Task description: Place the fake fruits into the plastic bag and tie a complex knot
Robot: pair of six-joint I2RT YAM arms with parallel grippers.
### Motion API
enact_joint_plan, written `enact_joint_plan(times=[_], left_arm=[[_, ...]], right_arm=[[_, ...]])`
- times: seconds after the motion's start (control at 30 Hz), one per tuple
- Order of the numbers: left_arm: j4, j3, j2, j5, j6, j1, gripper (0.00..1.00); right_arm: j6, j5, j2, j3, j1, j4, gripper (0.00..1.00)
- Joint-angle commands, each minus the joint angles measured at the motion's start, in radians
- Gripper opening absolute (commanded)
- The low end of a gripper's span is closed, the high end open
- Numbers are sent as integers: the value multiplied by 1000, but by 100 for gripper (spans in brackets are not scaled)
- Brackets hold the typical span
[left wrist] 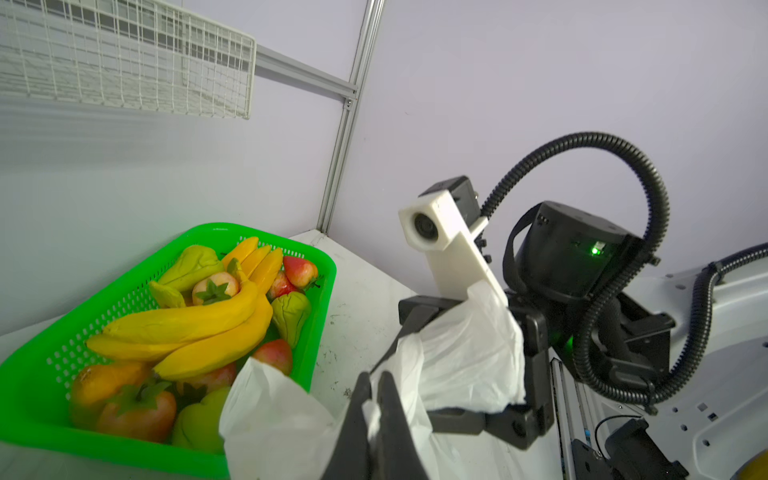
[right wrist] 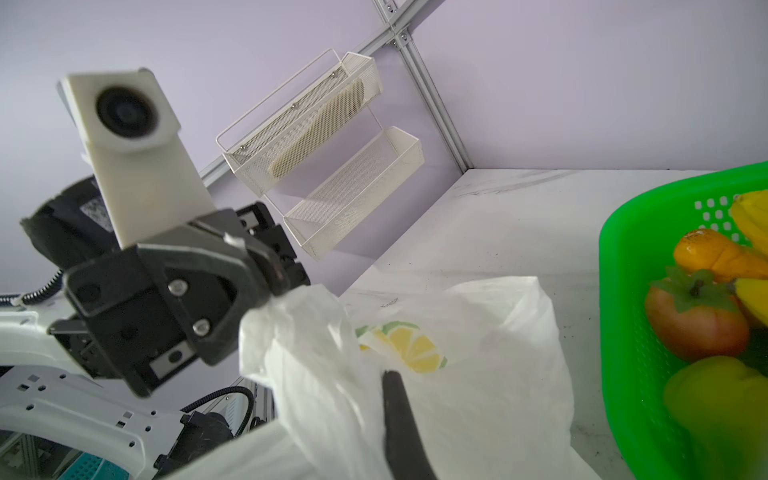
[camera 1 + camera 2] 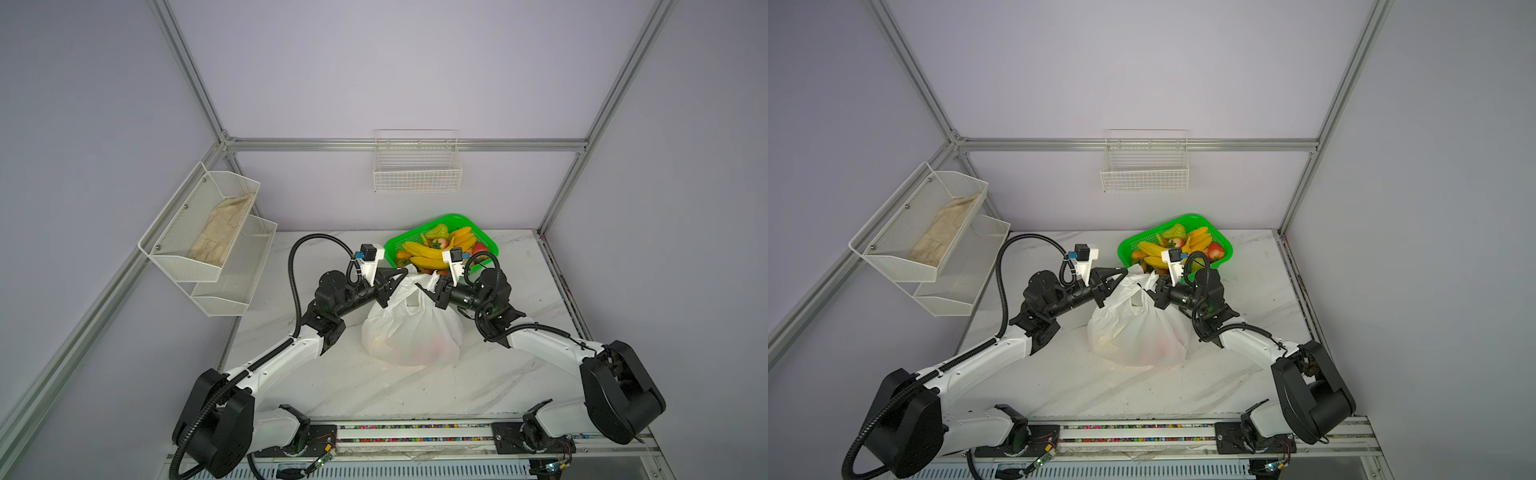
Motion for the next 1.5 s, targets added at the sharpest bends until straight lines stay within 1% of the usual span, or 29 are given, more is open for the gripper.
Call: enact_joint_plan(times=[0.0,0.13,0.2,0.33,0.6,0.83,0.93,1.23,1.47], left_arm=[[177,-107,-22,-26,32,-9,0],[210,-123,2,-10,24,-31,0],[221,-129,15,-10,23,-41,0],[233,-150,23,-28,12,-55,0],[220,-164,36,-68,12,-65,0],[171,-160,30,-120,13,-65,0],[161,-163,25,-120,19,-66,0],[159,-181,18,-110,9,-68,0],[158,-180,34,-104,8,-69,1]], right_arm=[[59,34,17,6,10,71,4],[56,26,44,14,22,86,6],[71,44,53,15,22,90,6],[86,71,55,21,22,102,11],[1,32,41,34,22,76,17],[-49,20,31,42,22,47,24],[-64,29,27,36,22,41,26],[-59,60,23,47,21,14,33],[-41,41,41,60,21,34,33]])
